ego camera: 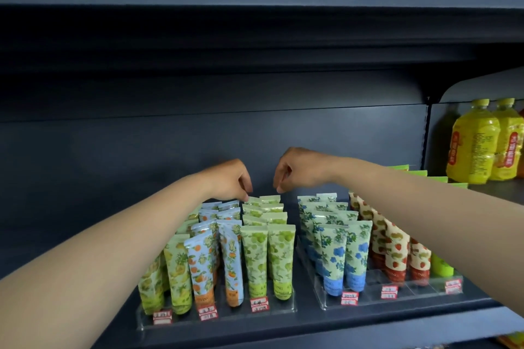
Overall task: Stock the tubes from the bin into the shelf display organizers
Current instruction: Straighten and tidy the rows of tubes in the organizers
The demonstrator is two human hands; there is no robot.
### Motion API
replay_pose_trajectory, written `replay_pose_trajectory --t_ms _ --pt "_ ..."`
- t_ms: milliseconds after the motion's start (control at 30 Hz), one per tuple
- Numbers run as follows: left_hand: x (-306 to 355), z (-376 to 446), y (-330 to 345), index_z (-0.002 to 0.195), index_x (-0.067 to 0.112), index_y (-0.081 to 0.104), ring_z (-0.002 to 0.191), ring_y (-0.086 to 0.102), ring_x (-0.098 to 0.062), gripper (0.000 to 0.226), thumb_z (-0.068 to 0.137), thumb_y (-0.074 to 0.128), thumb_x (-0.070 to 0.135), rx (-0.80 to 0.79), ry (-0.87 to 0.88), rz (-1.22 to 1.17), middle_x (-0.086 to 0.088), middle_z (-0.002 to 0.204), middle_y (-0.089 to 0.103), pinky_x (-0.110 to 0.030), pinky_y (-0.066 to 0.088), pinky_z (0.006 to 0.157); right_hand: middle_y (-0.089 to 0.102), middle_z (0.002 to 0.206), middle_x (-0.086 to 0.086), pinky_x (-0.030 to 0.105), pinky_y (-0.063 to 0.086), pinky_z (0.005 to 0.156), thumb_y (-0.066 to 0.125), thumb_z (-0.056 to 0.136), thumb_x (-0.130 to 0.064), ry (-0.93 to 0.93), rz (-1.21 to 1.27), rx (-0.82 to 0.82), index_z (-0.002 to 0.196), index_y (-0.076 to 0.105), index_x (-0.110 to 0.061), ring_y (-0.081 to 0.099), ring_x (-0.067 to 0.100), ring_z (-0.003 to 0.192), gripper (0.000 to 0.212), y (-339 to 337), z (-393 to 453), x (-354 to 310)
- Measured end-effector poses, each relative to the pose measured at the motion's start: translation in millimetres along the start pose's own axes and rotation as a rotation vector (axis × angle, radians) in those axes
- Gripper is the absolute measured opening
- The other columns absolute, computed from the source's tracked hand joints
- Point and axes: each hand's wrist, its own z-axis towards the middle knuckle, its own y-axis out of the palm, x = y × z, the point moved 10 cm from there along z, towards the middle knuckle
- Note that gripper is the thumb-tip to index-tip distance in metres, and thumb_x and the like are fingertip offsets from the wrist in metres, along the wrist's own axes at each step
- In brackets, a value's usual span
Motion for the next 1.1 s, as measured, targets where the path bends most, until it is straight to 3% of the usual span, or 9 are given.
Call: replay_pose_trajectory --t_ms 100,333,533,700,900,1100 --pt "-0.2 8.4 7.5 0.096 0.015 0.073 0.086 0.059 -0.014 0.016 0.081 0.071 0.021 -0.03 0.03 -0.003 0.006 0.088 0.064 -0.021 0.041 0.065 0.069 0.094 -0.007 0.014 0.043 0.066 0.069 0.083 -0.023 0.011 0.001 -0.046 0.099 0.073 -0.014 0.06 0.006 0.086 0.019 9.6 12.2 1.7" --pt "-0.5 15.1 11.1 0.077 0.017 0.074 0.08 0.062 -0.012 0.005 0.081 0.072 0.018 -0.047 0.061 -0.043 0.004 0.083 0.07 -0.024 0.045 0.071 0.072 0.097 -0.002 0.021 0.046 0.072 0.07 0.083 -0.023 -0.01 -0.049 -0.094 0.094 0.074 -0.012 0.061 0.009 0.084 0.016 23.1 22.5 1.8" --pt "-2.0 12.6 10.5 0.076 0.016 0.075 0.067 0.057 -0.005 0.005 0.08 0.072 0.016 -0.023 0.055 -0.092 0.01 0.073 0.067 -0.019 0.041 0.062 0.072 0.096 -0.003 0.021 0.047 0.079 0.068 0.084 -0.02 0.004 -0.01 -0.097 0.094 0.074 -0.012 0.062 0.008 0.087 0.014 22.3 19.5 2.2" --pt "-2.7 9.1 9.2 0.08 0.016 0.076 0.07 0.058 -0.005 0.005 0.081 0.071 0.016 -0.027 0.035 -0.099 0.012 0.073 0.067 -0.019 0.042 0.064 0.068 0.085 -0.01 0.014 0.043 0.067 0.07 0.083 -0.024 0.003 -0.025 -0.098 0.092 0.074 -0.015 0.057 -0.002 0.075 0.014 18.7 16.9 -1.4" --pt "-1.8 3.3 7.0 0.086 0.015 0.075 0.075 0.059 -0.006 0.008 0.082 0.07 0.02 -0.032 0.021 -0.088 0.01 0.079 0.067 -0.018 0.042 0.064 0.072 0.09 -0.01 0.021 0.049 0.082 0.071 0.081 -0.025 -0.018 0.023 -0.054 0.089 0.075 -0.017 0.063 0.003 0.086 0.012 3.6 9.0 -7.1" --pt "1.7 -4.4 -1.7 0.09 0.018 0.075 0.076 0.058 -0.005 0.011 0.082 0.07 0.024 -0.01 0.039 -0.084 0.012 0.08 0.066 -0.018 0.041 0.062 0.067 0.079 -0.02 0.013 0.041 0.071 0.071 0.081 -0.026 -0.06 0.016 -0.11 0.078 0.071 -0.027 0.058 -0.006 0.074 0.004 7.9 -3.4 -18.3"
